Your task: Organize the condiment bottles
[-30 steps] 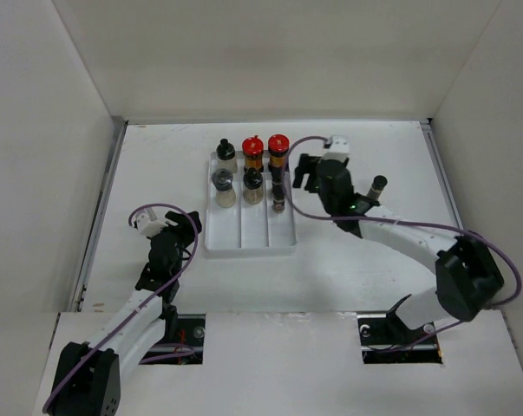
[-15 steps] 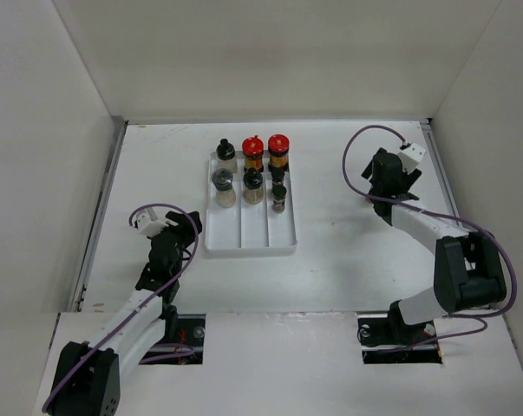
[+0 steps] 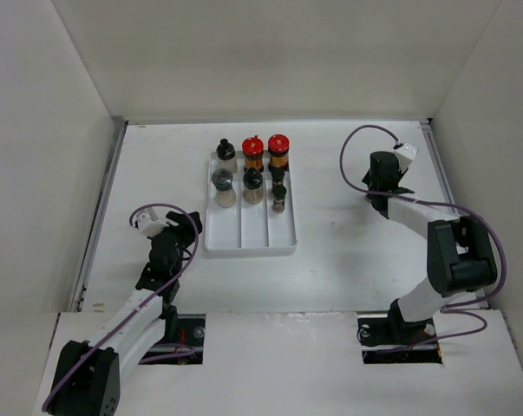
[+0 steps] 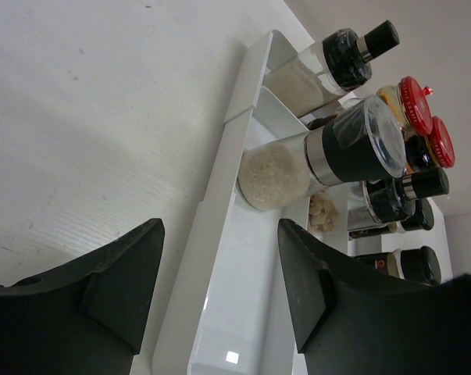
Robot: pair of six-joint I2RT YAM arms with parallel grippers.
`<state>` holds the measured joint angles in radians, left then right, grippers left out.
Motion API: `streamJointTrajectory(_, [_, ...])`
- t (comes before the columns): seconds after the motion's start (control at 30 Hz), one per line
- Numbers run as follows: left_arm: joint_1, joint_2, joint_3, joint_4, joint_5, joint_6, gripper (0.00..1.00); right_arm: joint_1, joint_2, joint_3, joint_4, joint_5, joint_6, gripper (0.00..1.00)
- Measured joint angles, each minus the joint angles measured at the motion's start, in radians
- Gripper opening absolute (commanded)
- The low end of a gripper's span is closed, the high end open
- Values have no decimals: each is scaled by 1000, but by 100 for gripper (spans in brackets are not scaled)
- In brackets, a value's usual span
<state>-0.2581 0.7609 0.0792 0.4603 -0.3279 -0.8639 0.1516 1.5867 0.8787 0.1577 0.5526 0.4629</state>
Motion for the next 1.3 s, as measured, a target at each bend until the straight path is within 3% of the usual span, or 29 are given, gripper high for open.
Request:
streamJointTrajectory(0.1, [0,0,0,0,0,0,59,2,-2,1,-2,1,-1,34])
streamJointTrajectory(0.3, [0,3,0,0,-1,0,59,92,-111,-20,-32,36,-11,35])
streamJointTrajectory(0.5, [0,3,0,0,-1,0,59,341,-306,-46,-55,54,-17,35])
streamJointTrajectory(0.67, [0,5,0,0,-1,1,60,551,-353,-51,-88,54,-8,36])
streamJointTrajectory(0.97, [2,-13,0,0,-8,8,69,785,-248,-44,-61,34,6,37])
streamJointTrajectory(1.3, [1,-8,0,0,-30,23,85,825,-26,-34,38,21,-4,40])
